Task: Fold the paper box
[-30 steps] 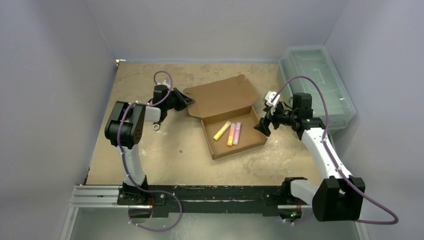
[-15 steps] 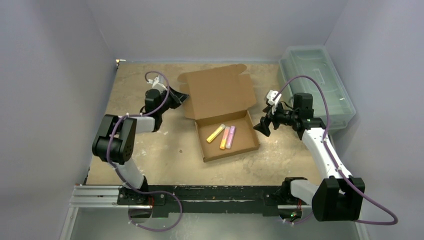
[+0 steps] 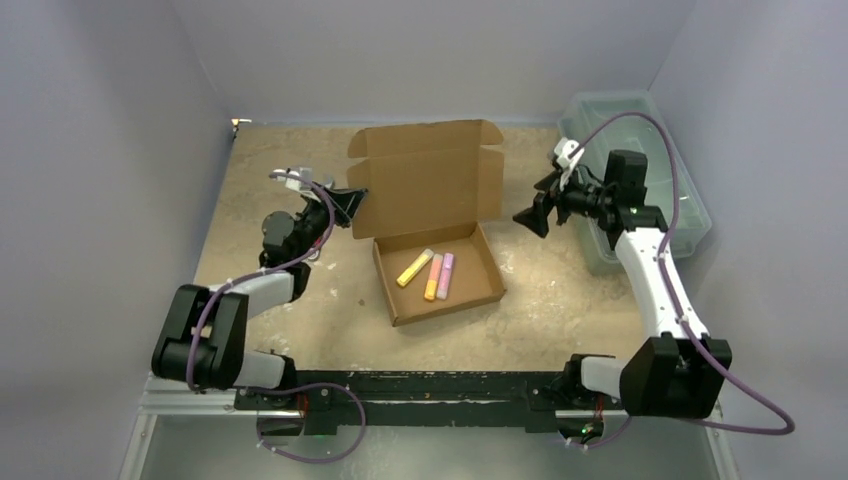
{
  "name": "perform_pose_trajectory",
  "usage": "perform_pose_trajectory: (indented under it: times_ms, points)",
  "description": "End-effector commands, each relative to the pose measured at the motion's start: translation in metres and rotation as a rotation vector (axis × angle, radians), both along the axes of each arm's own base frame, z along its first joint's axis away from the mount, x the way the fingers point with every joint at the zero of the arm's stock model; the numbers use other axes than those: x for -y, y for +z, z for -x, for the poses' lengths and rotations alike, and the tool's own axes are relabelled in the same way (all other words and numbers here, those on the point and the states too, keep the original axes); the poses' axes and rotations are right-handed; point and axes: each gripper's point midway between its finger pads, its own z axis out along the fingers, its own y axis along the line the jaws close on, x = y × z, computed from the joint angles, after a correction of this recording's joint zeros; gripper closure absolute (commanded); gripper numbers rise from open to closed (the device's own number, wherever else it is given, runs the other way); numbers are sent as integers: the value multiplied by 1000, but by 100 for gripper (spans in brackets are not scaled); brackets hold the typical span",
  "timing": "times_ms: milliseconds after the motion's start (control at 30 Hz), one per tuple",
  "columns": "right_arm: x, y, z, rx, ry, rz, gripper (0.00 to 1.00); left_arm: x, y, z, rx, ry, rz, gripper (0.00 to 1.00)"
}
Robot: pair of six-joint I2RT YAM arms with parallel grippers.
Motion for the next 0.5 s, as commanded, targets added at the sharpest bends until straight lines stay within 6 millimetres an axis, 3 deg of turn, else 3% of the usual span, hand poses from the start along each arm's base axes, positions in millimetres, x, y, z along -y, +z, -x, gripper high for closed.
perform_pose_trajectory:
  times_ms: [0, 333, 467]
  points:
    - [-8, 29, -22, -24, 33, -96, 1, -4, 48, 20, 243, 15, -64, 100]
    - [-20, 10, -64, -149, 88, -203, 1, -1, 43, 36, 258, 0, -76, 100]
    - [-25, 6, -80, -150, 86, -230, 5, 1, 41, 39, 257, -4, -86, 100]
